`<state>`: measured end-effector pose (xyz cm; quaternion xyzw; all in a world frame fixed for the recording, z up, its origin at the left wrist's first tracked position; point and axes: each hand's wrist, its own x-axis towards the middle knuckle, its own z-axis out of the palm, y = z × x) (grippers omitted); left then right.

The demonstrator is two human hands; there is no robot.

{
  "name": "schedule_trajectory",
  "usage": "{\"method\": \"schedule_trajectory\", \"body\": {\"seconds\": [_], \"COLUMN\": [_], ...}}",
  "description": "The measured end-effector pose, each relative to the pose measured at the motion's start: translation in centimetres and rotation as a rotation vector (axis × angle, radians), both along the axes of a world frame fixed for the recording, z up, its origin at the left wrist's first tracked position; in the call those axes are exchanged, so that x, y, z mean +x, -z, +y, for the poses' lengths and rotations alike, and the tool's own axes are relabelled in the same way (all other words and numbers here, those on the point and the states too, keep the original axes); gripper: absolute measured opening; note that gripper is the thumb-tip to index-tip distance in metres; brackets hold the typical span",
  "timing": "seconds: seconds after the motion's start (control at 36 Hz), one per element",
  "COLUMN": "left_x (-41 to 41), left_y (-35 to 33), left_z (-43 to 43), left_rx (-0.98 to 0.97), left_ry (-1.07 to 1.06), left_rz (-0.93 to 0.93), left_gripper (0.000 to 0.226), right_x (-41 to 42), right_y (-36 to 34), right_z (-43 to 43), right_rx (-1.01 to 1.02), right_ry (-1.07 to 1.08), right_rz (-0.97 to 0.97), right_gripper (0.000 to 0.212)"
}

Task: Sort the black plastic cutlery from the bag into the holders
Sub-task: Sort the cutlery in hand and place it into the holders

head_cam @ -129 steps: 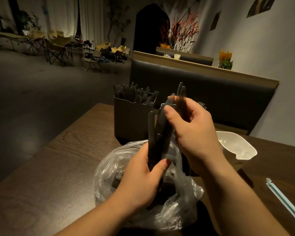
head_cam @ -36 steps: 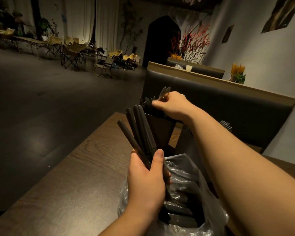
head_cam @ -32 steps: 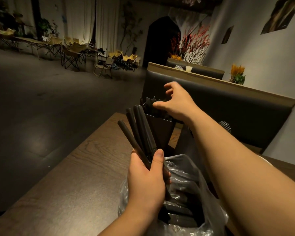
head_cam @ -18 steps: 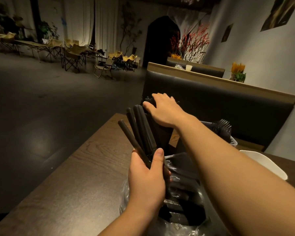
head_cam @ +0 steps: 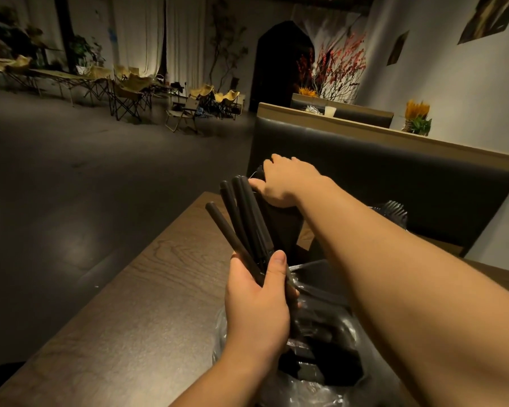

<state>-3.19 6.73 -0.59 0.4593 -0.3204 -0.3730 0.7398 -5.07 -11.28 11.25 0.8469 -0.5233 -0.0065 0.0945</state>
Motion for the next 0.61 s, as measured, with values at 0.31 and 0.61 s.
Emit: {"method": "schedule_trajectory", "body": {"seconds": [0.31,0.61], "left_x": [-0.2,-0.6], "left_y": [-0.5,-1.6], "left_z": [0.5,2.0], "left_rx": [0.033,-0.016], "left_ry": [0.265,0.653], "left_rz": [0.033,0.037], "left_gripper": [0.008,0.035], "right_x": [-2.8,-10.6], "right_y": [-2.4,1.9], "right_z": [3.1,15.9], "right_rx": [0.077,0.353], "right_ry": [-0.164,-0.106], "right_rz": [-0.744,-1.256], "right_gripper": [0.049,0.015]}}
